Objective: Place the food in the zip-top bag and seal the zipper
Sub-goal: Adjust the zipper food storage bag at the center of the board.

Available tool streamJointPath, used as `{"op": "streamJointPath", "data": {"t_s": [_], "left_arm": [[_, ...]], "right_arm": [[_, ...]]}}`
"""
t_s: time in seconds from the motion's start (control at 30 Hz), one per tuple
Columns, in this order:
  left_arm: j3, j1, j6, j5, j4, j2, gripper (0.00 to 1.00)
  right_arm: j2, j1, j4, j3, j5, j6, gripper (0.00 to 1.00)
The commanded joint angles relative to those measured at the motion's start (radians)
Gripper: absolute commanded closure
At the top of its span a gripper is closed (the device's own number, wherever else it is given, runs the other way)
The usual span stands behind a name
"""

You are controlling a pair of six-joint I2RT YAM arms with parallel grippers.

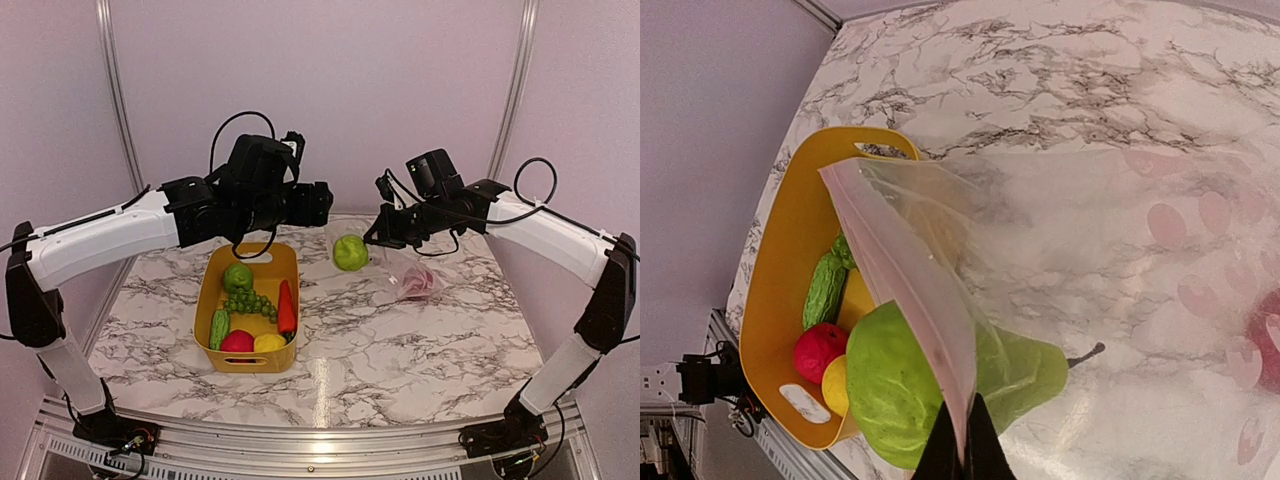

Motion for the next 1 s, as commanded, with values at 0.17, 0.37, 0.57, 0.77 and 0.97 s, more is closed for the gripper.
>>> {"op": "streamJointPath", "data": {"t_s": [0.17, 0.37, 0.57, 0.77, 0.97], "left_arm": [[-0.143, 0.043, -0.276, 0.156, 0.054, 0.003, 0.37], [-0.103, 0.055, -0.375, 0.196, 0.022, 0.075, 0.45], [-0.098, 0.065, -0.400, 0.283, 0.058, 0.121, 0.57], [-0.015, 0.074, -0.387, 0.366, 0.061, 0.180, 0.94], [0.239, 0.065, -0.341, 0.352, 0.000, 0.185, 1.00]], "right_arm": [[-0.011, 0.001, 0.028, 0.050, -0.029, 0.020, 1.00], [-0.015, 0.000, 0.015, 0.056, -0.025, 0.010, 1.00], [-0.030, 0.001, 0.019, 0.041, -0.020, 0.013, 1.00], [-0.034, -0.001, -0.011, 0.057, 0.037, -0.014, 1.00], [0.026, -0.023, -0.252, 0.308, 0.337, -0.100, 1.00]]}}
